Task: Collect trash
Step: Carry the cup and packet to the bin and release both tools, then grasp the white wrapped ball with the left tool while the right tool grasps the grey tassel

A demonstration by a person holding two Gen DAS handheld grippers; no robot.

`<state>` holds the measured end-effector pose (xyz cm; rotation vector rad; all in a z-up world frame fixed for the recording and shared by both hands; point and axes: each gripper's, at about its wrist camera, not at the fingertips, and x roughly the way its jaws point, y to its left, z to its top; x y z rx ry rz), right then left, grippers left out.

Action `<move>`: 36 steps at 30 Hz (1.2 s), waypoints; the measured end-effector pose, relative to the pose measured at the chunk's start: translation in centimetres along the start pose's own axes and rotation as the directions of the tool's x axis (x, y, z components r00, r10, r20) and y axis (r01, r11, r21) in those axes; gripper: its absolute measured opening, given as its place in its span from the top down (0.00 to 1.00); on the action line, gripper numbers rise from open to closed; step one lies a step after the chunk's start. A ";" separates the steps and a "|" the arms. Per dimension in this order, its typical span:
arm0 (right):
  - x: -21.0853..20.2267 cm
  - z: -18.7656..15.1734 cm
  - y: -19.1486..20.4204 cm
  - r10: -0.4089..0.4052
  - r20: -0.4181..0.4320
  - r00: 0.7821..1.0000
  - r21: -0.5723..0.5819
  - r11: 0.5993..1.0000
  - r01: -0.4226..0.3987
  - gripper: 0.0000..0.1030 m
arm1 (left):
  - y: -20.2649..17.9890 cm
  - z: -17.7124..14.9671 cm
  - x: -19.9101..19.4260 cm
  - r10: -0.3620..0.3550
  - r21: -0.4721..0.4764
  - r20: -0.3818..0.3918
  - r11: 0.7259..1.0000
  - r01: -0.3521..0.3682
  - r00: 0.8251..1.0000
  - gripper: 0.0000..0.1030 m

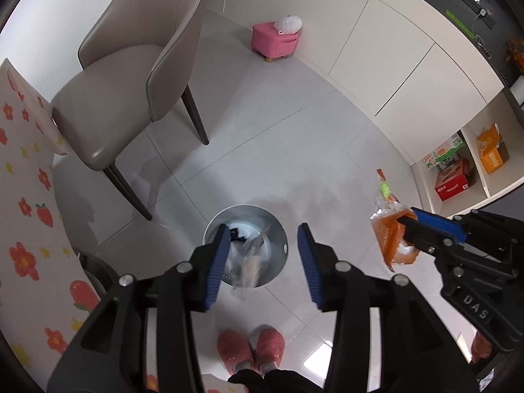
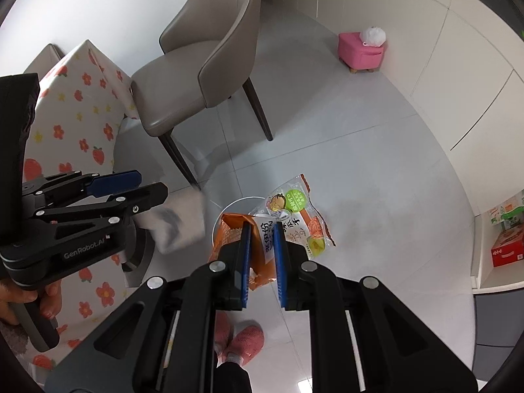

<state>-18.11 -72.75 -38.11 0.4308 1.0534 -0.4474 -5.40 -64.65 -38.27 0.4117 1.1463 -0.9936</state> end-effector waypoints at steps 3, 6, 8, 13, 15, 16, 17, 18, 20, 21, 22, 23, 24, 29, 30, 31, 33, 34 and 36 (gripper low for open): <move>1.4 0.3 0.1 0.009 -0.009 1.000 -0.004 1.000 -0.009 0.88 | 0.4 0.1 1.0 -0.005 -0.006 -0.007 1.000 0.005 1.000 0.56; 2.8 0.5 0.4 0.021 -0.021 1.000 -0.009 1.000 -0.022 0.88 | 1.0 0.1 1.3 -0.006 -0.014 -0.014 1.000 0.006 1.000 0.56; 3.7 0.6 0.8 0.034 -0.033 0.999 -0.014 0.999 -0.034 0.88 | 1.8 0.1 1.2 0.004 -0.030 -0.020 1.000 -0.005 1.000 0.56; 6.5 0.6 2.2 0.071 -0.071 0.995 -0.042 0.996 -0.074 0.88 | 3.4 0.0 -0.1 0.051 -0.067 -0.011 0.996 -0.051 0.999 0.51; 8.4 0.6 2.9 0.077 -0.089 0.993 -0.055 0.995 -0.082 0.87 | 4.1 0.0 -0.2 0.060 -0.085 -0.008 0.995 -0.060 0.998 0.48; 9.3 0.6 3.1 0.080 -0.098 0.992 -0.055 0.995 -0.086 0.84 | 4.5 -0.1 -0.2 0.064 -0.096 -0.010 0.993 -0.064 0.998 0.46; 10.0 0.6 3.3 0.080 -0.107 0.991 -0.054 0.995 -0.086 0.82 | 4.9 -0.2 -0.1 0.069 -0.103 -0.011 0.992 -0.070 0.998 0.46; 10.7 0.6 3.5 0.083 -0.113 0.990 -0.050 0.995 -0.089 0.79 | 5.2 -0.2 0.0 0.075 -0.105 -0.011 0.992 -0.076 0.997 0.46; 11.7 0.6 3.8 0.085 -0.120 0.989 -0.043 0.995 -0.091 0.76 | 5.7 -0.4 0.2 0.089 -0.104 -0.018 0.990 -0.090 0.996 0.45; 11.9 0.5 3.9 0.086 -0.120 0.989 -0.041 0.995 -0.091 0.74 | 5.9 -0.6 0.3 0.093 -0.106 -0.021 0.990 -0.095 0.995 0.45; 12.1 0.5 4.0 0.087 -0.121 0.989 -0.040 0.995 -0.093 0.73 | 6.2 -0.7 0.4 0.095 -0.110 -0.024 0.989 -0.097 0.995 0.45; 12.1 0.5 4.1 0.087 -0.121 0.989 -0.042 0.995 -0.092 0.73 | 6.3 -0.8 0.4 0.097 -0.114 -0.027 0.989 -0.100 0.995 0.45; 12.1 0.5 4.1 0.085 -0.120 0.989 -0.045 0.995 -0.091 0.73 | 6.5 -0.9 0.4 0.100 -0.117 -0.031 0.988 -0.103 0.994 0.45; 10.4 0.8 4.1 0.074 -0.112 0.991 -0.047 0.996 -0.079 0.73 | 6.8 -1.0 -0.7 0.105 -0.123 -0.030 0.987 -0.108 0.994 0.44; 9.6 1.0 4.2 0.070 -0.108 0.992 -0.050 0.996 -0.075 0.73 | 6.7 -0.9 -1.2 0.106 -0.121 -0.027 0.987 -0.109 0.994 0.43; 9.0 1.2 4.4 0.065 -0.104 0.992 -0.055 0.996 -0.071 0.73 | 6.6 -0.9 -1.9 0.108 -0.121 -0.020 0.987 -0.109 0.994 0.41; 7.3 1.7 4.8 0.059 -0.092 0.994 -0.067 0.996 -0.065 0.73 | 6.7 -0.7 -3.4 0.108 -0.127 -0.005 0.986 -0.108 0.994 0.38; 6.2 2.1 5.1 0.057 -0.084 0.995 -0.076 0.995 -0.064 0.73 | 6.6 -0.7 -4.5 0.111 -0.131 0.004 0.985 -0.110 0.994 0.38; 3.8 2.8 6.1 0.052 -0.064 0.997 -0.103 0.993 -0.058 0.73 | 6.6 -0.6 -6.5 0.119 -0.138 0.022 0.984 -0.115 0.993 0.38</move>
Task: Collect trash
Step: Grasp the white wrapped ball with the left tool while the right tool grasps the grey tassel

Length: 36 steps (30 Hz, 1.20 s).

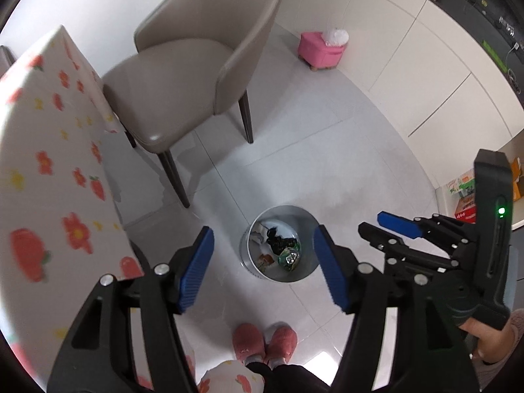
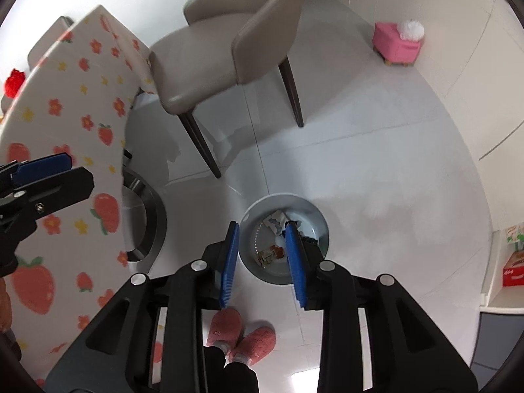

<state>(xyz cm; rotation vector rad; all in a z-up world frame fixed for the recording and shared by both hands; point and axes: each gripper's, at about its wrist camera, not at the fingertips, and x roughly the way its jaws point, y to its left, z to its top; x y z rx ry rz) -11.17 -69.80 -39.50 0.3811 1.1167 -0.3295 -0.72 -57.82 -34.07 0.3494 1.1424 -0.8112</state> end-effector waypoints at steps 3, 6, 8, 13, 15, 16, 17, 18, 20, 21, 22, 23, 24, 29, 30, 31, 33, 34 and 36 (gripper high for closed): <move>-3.6 1.1 1.7 0.007 0.030 1.000 -0.037 0.999 -0.006 0.73 | 0.7 -0.1 -3.7 0.012 -0.022 0.029 1.000 -0.011 1.000 0.38; -7.1 1.9 3.8 0.024 0.057 0.998 -0.080 0.997 -0.019 0.72 | 2.0 -0.7 -7.5 0.032 -0.072 0.054 0.997 -0.028 0.998 0.37; -9.2 2.4 5.6 0.045 0.072 0.996 -0.117 0.993 -0.036 0.72 | 3.1 -1.4 -10.5 0.060 -0.113 0.077 0.992 -0.051 0.995 0.37; -13.6 2.9 11.4 0.116 0.094 0.989 -0.251 0.964 -0.089 0.69 | 6.5 -4.6 -17.3 0.142 -0.223 0.121 0.968 -0.113 0.982 0.35; -14.9 3.0 14.2 0.158 0.096 0.983 -0.308 0.944 -0.122 0.69 | 8.0 -6.0 -19.7 0.184 -0.270 0.131 0.952 -0.143 0.974 0.34; -15.5 3.0 15.4 0.176 0.095 0.980 -0.330 0.934 -0.136 0.69 | 8.8 -6.9 -20.9 0.206 -0.295 0.136 0.942 -0.159 0.969 0.34; -15.9 3.0 16.9 0.198 0.094 0.976 -0.357 0.921 -0.153 0.69 | 9.8 -7.7 -22.1 0.230 -0.320 0.141 0.931 -0.175 0.963 0.34; -16.3 3.0 18.5 0.219 0.090 0.971 -0.387 0.907 -0.169 0.69 | 10.5 -8.4 -23.2 0.251 -0.344 0.144 0.920 -0.189 0.957 0.34; -16.7 2.9 21.9 0.254 0.083 0.964 -0.438 0.878 -0.193 0.69 | 12.6 -10.0 -25.3 0.296 -0.399 0.150 0.891 -0.216 0.943 0.34; -17.0 2.8 23.3 0.269 0.081 0.960 -0.460 0.864 -0.203 0.69 | 13.5 -10.8 -26.2 0.314 -0.419 0.154 0.879 -0.226 0.937 0.33; -17.4 2.6 25.2 0.287 0.076 0.955 -0.490 0.845 -0.215 0.69 | 14.7 -11.6 -27.3 0.336 -0.444 0.157 0.864 -0.238 0.929 0.33; -17.5 2.6 27.0 0.302 0.071 0.951 -0.514 0.828 -0.224 0.69 | 15.7 -12.4 -28.0 0.354 -0.464 0.157 0.850 -0.248 0.922 0.32; -17.7 2.6 28.8 0.317 0.066 0.946 -0.536 0.811 -0.234 0.69 | 17.0 -13.3 -28.9 0.374 -0.488 0.153 0.833 -0.259 0.915 0.32; -18.4 2.3 37.6 0.368 0.051 0.929 -0.611 0.747 -0.262 0.69 | 23.9 -17.0 -32.3 0.431 -0.558 0.141 0.778 -0.288 0.891 0.32; -18.4 2.2 39.6 0.376 0.051 0.925 -0.623 0.736 -0.265 0.69 | 25.7 -17.8 -33.0 0.445 -0.567 0.137 0.768 -0.299 0.885 0.32; -18.4 2.1 41.3 0.382 0.054 0.923 -0.630 0.730 -0.265 0.69 | 26.9 -18.5 -33.7 0.455 -0.571 0.134 0.762 -0.307 0.880 0.32; -18.2 1.9 44.8 0.381 0.060 0.923 -0.637 0.727 -0.258 0.69 | 30.3 -19.9 -35.0 0.468 -0.574 0.127 0.754 -0.320 0.875 0.32; -18.0 2.0 46.7 0.382 0.058 0.922 -0.630 0.731 -0.263 0.69 | 32.1 -20.8 -35.8 0.474 -0.578 0.122 0.748 -0.326 0.872 0.32; -17.7 2.3 50.2 0.385 0.070 0.920 -0.619 0.740 -0.262 0.69 | 35.2 -22.0 -37.2 0.488 -0.579 0.114 0.740 -0.341 0.865 0.32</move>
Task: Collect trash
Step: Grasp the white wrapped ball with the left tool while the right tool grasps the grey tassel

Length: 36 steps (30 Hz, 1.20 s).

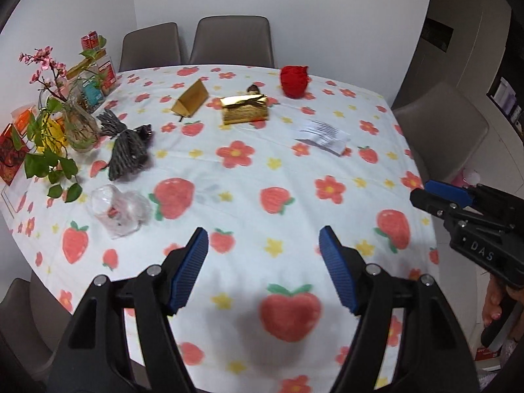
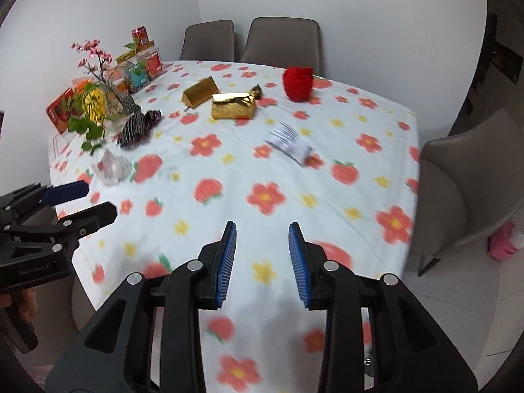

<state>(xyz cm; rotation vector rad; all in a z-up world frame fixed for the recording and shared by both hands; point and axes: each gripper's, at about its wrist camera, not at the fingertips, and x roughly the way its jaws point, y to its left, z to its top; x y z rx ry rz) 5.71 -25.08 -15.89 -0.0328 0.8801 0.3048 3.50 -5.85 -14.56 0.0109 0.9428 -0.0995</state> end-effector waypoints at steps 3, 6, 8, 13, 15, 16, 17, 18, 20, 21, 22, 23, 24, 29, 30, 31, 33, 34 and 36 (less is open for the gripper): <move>2.1 2.3 2.4 -0.021 -0.005 1.000 -0.007 1.000 0.021 0.69 | 5.6 1.6 0.9 0.034 -0.024 0.000 0.999 -0.034 0.999 0.32; 3.6 4.0 3.7 -0.040 -0.012 0.999 -0.025 0.999 0.040 0.69 | 9.2 2.5 1.9 0.046 -0.058 -0.008 0.997 -0.046 0.999 0.32; 4.5 5.1 4.1 -0.053 -0.019 0.998 -0.040 0.998 0.052 0.69 | 10.5 2.7 2.4 0.055 -0.073 -0.012 0.996 -0.056 0.998 0.32; 6.9 7.1 4.9 -0.056 -0.049 0.997 -0.081 0.995 0.052 0.69 | 13.5 2.4 3.8 0.078 -0.157 -0.030 0.984 -0.082 0.996 0.32; 8.1 7.7 5.8 -0.033 -0.065 0.997 -0.112 0.993 0.026 0.69 | 14.6 2.2 4.0 0.099 -0.193 -0.039 0.976 -0.104 0.994 0.32; 8.7 8.0 6.3 -0.022 -0.072 0.997 -0.127 0.992 0.013 0.69 | 15.3 2.1 4.2 0.110 -0.213 -0.048 0.970 -0.118 0.993 0.32; 9.4 8.3 7.0 -0.006 -0.080 0.997 -0.144 0.990 -0.005 0.69 | 15.9 2.0 4.4 0.120 -0.232 -0.055 0.964 -0.129 0.991 0.32; 10.3 8.7 8.0 0.017 -0.089 0.996 -0.164 0.986 -0.032 0.69 | 16.4 1.9 4.6 0.125 -0.248 -0.059 0.959 -0.136 0.990 0.32; 11.7 9.5 9.7 0.053 -0.095 0.994 -0.196 0.978 -0.071 0.69 | 17.4 1.8 5.2 0.149 -0.267 -0.072 0.950 -0.163 0.986 0.32; 12.6 10.0 10.9 0.081 -0.100 0.992 -0.212 0.972 -0.101 0.69 | 17.7 1.8 5.5 0.158 -0.274 -0.077 0.946 -0.173 0.984 0.32; 13.3 10.5 11.9 0.104 -0.100 0.990 -0.224 0.967 -0.124 0.69 | 18.1 1.7 5.8 0.166 -0.286 -0.081 0.941 -0.183 0.983 0.32; 14.1 11.0 13.0 0.127 -0.101 0.987 -0.240 0.959 -0.148 0.69 | 18.5 1.7 6.2 0.169 -0.299 -0.085 0.936 -0.187 0.982 0.32; 14.9 11.5 14.2 0.148 -0.104 0.984 -0.259 0.951 -0.170 0.69 | 18.8 1.6 6.5 0.169 -0.310 -0.089 0.932 -0.189 0.981 0.32; 18.7 13.3 18.9 0.233 -0.125 0.964 -0.313 0.913 -0.261 0.69 | 20.0 1.0 8.4 0.178 -0.333 -0.115 0.920 -0.207 0.977 0.32; 19.7 13.5 19.8 0.250 -0.136 0.959 -0.317 0.906 -0.281 0.69 | 20.2 0.9 8.9 0.179 -0.335 -0.123 0.918 -0.211 0.976 0.32; 20.4 13.8 20.5 0.261 -0.145 0.955 -0.319 0.901 -0.294 0.69 | 20.4 0.7 9.3 0.177 -0.339 -0.128 0.917 -0.210 0.976 0.32; 21.7 14.0 21.6 0.277 -0.158 0.948 -0.326 0.892 -0.315 0.69 | 20.8 0.5 10.1 0.169 -0.349 -0.134 0.914 -0.206 0.977 0.32; 22.5 14.2 22.3 0.284 -0.166 0.944 -0.330 0.887 -0.325 0.69 | 21.0 0.4 10.5 0.163 -0.353 -0.139 0.913 -0.203 0.977 0.32; 23.7 14.3 23.2 0.291 -0.179 0.940 -0.332 0.881 -0.337 0.69 | 21.2 0.2 11.3 0.153 -0.356 -0.142 0.914 -0.195 0.978 0.32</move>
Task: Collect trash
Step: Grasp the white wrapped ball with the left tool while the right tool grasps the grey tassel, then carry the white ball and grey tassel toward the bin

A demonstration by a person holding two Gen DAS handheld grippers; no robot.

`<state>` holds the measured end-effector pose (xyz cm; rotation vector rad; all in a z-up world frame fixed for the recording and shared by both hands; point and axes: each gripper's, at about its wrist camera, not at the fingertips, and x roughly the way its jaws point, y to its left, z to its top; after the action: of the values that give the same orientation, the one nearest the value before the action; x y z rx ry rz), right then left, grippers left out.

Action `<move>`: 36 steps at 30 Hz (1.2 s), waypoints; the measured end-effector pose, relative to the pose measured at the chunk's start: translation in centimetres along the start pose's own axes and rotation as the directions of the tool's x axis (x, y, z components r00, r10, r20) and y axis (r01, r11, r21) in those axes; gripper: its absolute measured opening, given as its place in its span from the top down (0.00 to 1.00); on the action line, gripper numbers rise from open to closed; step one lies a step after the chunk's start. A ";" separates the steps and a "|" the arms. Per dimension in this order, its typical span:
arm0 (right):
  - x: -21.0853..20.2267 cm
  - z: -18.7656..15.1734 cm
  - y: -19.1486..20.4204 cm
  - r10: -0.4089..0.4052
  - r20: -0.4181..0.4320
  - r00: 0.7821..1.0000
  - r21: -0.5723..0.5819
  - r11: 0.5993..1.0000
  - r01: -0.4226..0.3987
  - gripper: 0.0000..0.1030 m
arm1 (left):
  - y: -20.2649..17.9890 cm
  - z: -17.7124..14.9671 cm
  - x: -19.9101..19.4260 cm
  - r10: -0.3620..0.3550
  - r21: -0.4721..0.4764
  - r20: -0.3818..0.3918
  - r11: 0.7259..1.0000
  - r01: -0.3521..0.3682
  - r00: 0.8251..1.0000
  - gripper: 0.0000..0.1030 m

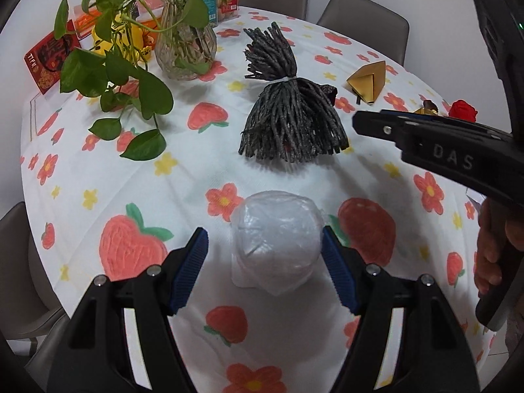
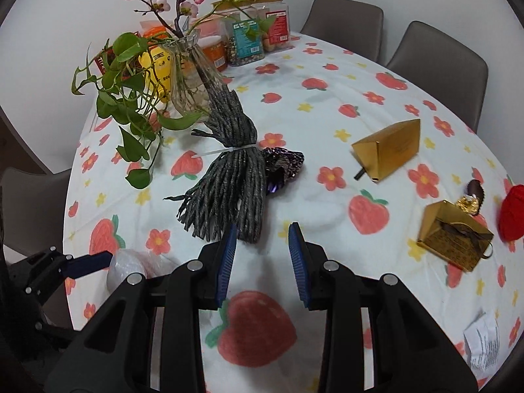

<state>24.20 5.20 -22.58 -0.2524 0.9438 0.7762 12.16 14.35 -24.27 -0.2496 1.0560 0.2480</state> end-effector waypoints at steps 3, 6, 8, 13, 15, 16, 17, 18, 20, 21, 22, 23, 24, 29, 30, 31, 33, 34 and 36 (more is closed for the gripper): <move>1.8 0.5 0.1 0.013 -0.024 1.000 -0.001 1.000 -0.013 0.69 | 0.0 0.1 1.0 -0.011 0.002 -0.008 1.000 0.011 1.000 0.32; 3.4 0.5 0.2 0.034 -0.057 0.998 0.005 0.999 -0.034 0.69 | -0.1 0.3 1.7 -0.026 0.004 -0.007 1.000 0.026 1.000 0.32; 3.9 0.4 0.6 0.058 -0.073 0.996 -0.002 0.998 -0.058 0.69 | -0.2 0.4 2.0 -0.045 0.008 -0.003 0.999 0.045 0.999 0.39; 3.4 0.5 1.9 0.092 -0.073 0.993 -0.035 0.995 -0.095 0.93 | -0.8 0.2 1.5 -0.066 0.057 0.012 0.996 0.065 0.998 0.52; 2.7 0.6 2.2 0.094 -0.061 0.994 -0.041 0.994 -0.097 0.93 | -0.5 0.2 1.0 -0.076 0.047 0.019 0.996 0.075 0.997 0.53; 2.2 0.6 2.3 0.094 -0.052 0.994 -0.039 0.995 -0.096 0.93 | -0.4 0.1 0.6 -0.074 0.052 0.023 0.996 0.073 0.997 0.53; 1.7 0.7 2.4 0.094 -0.045 0.995 -0.039 0.995 -0.096 0.93 | -0.4 0.1 0.3 -0.069 0.058 0.028 0.996 0.068 0.997 0.53; 1.2 0.8 2.5 0.092 -0.038 0.995 -0.038 0.995 -0.094 0.93 | -0.2 0.1 -0.2 -0.066 0.061 0.035 0.996 0.064 0.997 0.53; -0.1 0.8 2.6 0.087 -0.018 0.996 -0.033 0.996 -0.087 0.93 | 0.1 0.1 -1.3 -0.069 0.065 0.043 0.996 0.066 0.997 0.53; -0.8 0.8 2.5 0.083 -0.009 0.996 -0.027 0.996 -0.083 0.93 | 0.3 0.2 -1.9 -0.069 0.069 0.050 0.995 0.066 0.996 0.53; -1.5 0.7 2.5 0.078 0.001 0.997 -0.020 0.997 -0.078 0.93 | 0.2 0.2 -2.3 -0.071 0.075 0.054 0.995 0.067 0.996 0.53; -2.0 0.6 2.4 0.073 0.007 0.997 -0.014 0.997 -0.073 0.93 | 0.2 0.2 -2.8 -0.073 0.082 0.059 0.994 0.068 0.996 0.53; -2.9 0.4 2.3 0.063 0.016 0.998 -0.006 0.998 -0.063 0.93 | 0.2 0.2 -3.3 -0.078 0.089 0.065 0.993 0.072 0.995 0.53; -6.7 -1.3 1.2 -0.002 0.049 0.999 0.051 0.999 -0.001 0.93 | -1.1 0.4 -5.4 -0.128 0.159 0.081 0.981 0.114 0.988 0.53; -7.6 -1.8 0.9 -0.021 0.055 0.998 0.069 0.997 0.017 0.93 | -1.6 0.4 -5.6 -0.142 0.180 0.082 0.976 0.125 0.986 0.53; -8.4 -2.4 0.5 -0.038 0.061 0.997 0.087 0.996 0.033 0.93 | -2.4 0.5 -6.0 -0.161 0.208 0.082 0.968 0.141 0.983 0.53; -10.1 -3.7 -0.5 -0.072 0.072 0.995 0.132 0.989 0.062 0.93 | -3.9 0.4 -6.7 -0.201 0.260 0.077 0.950 0.175 0.977 0.53; -11.1 -4.6 -1.1 -0.095 0.079 0.992 0.159 0.984 0.081 0.93 | -4.8 0.3 -6.9 -0.221 0.287 0.073 0.938 0.192 0.973 0.53; -12.8 -6.3 -2.1 -0.138 0.087 0.987 0.209 0.971 0.118 0.93 | -6.6 0.0 -7.4 -0.255 0.337 0.063 0.915 0.220 0.965 0.53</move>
<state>17.24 -5.74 -16.20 -0.0936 0.8947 0.5635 10.82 7.50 -17.25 -0.0617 0.9343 -0.1352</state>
